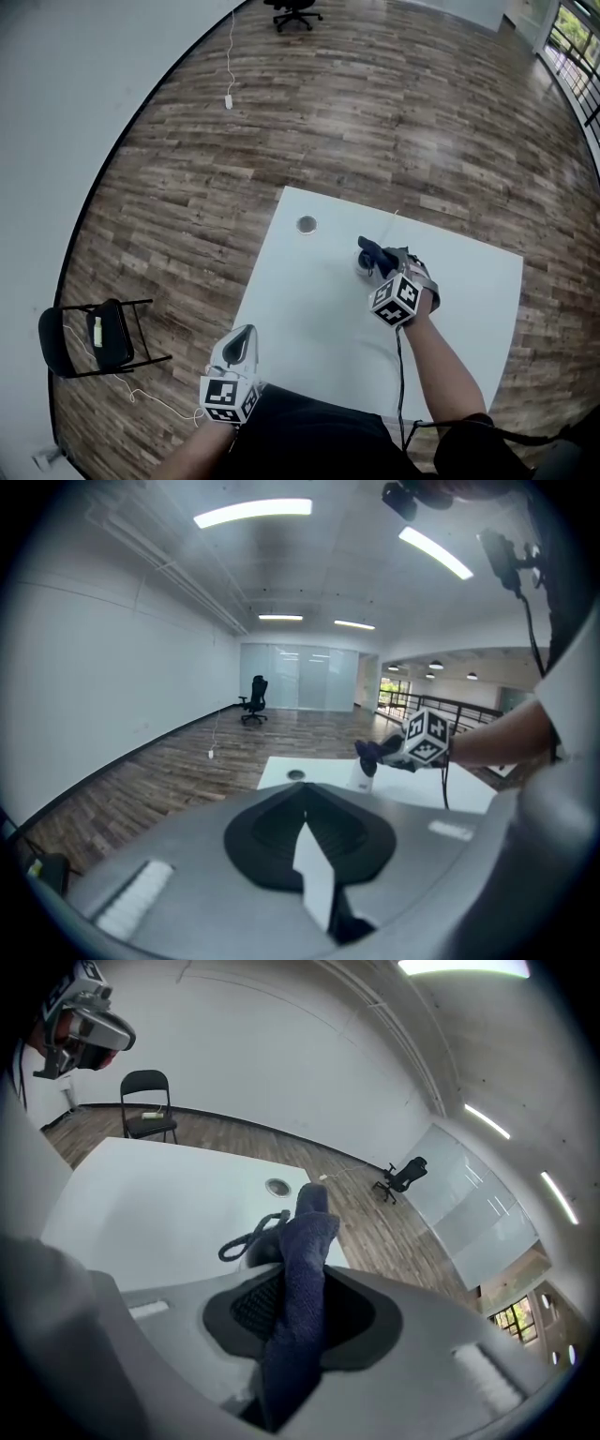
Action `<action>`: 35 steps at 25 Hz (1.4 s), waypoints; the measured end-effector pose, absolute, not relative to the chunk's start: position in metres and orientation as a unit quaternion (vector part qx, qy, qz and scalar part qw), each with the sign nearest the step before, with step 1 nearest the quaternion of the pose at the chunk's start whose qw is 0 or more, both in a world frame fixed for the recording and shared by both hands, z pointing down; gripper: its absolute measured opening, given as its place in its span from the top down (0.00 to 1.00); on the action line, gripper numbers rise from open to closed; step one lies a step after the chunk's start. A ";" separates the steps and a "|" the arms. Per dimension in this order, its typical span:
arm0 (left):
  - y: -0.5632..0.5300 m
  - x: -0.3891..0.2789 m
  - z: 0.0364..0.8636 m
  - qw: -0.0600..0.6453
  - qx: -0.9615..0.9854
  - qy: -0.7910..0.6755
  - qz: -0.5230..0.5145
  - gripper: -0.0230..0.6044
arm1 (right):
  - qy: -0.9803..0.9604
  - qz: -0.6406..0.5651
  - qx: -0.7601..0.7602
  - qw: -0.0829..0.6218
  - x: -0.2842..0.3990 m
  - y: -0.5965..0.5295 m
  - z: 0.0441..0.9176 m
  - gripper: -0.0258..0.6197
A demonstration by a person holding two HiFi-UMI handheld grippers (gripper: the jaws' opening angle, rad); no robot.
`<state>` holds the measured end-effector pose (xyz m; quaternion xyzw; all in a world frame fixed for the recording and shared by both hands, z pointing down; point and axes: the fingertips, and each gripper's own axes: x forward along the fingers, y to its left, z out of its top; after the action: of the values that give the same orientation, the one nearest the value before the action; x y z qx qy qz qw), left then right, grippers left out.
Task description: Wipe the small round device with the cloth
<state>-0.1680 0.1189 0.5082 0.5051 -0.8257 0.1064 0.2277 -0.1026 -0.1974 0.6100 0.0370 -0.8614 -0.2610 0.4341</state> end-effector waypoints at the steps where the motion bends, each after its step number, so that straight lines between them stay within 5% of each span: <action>1: 0.119 -0.167 0.510 0.230 0.504 -0.826 0.106 0.95 | -0.859 -0.264 0.038 0.437 -0.103 -0.199 0.610 0.81; 21: 0.126 -0.166 0.514 0.240 0.499 -0.825 0.110 0.95 | -0.799 -0.259 -0.030 0.542 -0.068 -0.169 0.687 0.81; 27: 0.128 -0.168 0.522 0.241 0.508 -0.821 0.103 0.95 | -0.826 -0.233 -0.082 0.506 -0.069 -0.109 0.685 0.81; 35: 0.092 -0.190 0.528 0.226 0.551 -0.799 0.079 0.95 | -0.855 -0.263 0.078 0.441 -0.073 -0.173 0.606 0.81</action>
<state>-0.1905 0.0916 0.5282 0.5515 -0.7990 0.0789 0.2262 -0.0734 -0.1731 0.6056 0.0777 -0.8548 -0.2627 0.4407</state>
